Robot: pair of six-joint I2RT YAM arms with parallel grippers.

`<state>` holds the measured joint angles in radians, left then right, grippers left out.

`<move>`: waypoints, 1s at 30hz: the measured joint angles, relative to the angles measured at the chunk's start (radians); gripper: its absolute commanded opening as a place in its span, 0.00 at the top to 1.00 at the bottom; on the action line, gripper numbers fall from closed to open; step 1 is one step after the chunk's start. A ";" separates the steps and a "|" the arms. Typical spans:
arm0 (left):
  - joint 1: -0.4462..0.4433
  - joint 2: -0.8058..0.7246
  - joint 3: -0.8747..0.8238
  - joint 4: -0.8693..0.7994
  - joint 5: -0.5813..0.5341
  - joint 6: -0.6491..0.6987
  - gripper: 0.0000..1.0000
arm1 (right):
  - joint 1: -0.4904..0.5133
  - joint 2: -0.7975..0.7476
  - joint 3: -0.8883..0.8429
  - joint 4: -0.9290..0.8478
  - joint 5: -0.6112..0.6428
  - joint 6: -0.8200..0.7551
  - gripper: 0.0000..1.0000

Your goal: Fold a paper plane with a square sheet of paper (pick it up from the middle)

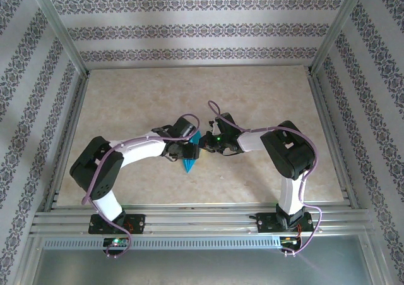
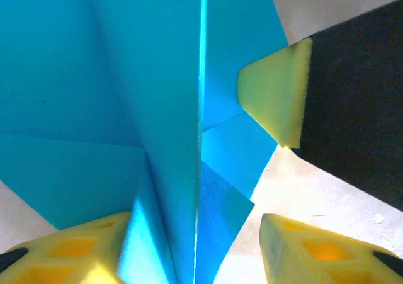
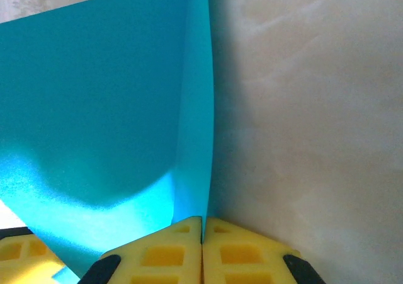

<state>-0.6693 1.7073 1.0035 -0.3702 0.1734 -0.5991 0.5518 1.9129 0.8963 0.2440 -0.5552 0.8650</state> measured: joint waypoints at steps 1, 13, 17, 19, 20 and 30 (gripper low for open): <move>-0.004 0.006 0.004 -0.005 -0.003 0.002 0.46 | 0.000 0.000 0.000 0.000 0.000 0.000 0.91; -0.013 0.050 0.056 -0.061 -0.067 0.010 0.66 | 0.000 0.000 0.000 0.000 -0.001 0.003 0.86; -0.012 0.050 0.061 -0.082 -0.085 0.009 0.75 | 0.000 -0.005 0.000 0.002 -0.006 0.003 0.81; -0.013 0.050 0.064 -0.089 -0.094 0.008 0.77 | -0.001 -0.010 0.000 0.000 -0.007 0.004 0.78; -0.013 0.050 0.066 -0.091 -0.098 0.008 0.78 | -0.003 -0.014 0.000 -0.002 -0.007 0.004 0.76; -0.013 0.050 0.075 -0.121 -0.145 -0.003 0.88 | -0.075 -0.169 -0.069 -0.050 0.071 -0.006 0.46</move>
<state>-0.6819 1.7569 1.0786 -0.4908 0.0284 -0.6022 0.4770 1.7443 0.8268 0.1936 -0.4839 0.8593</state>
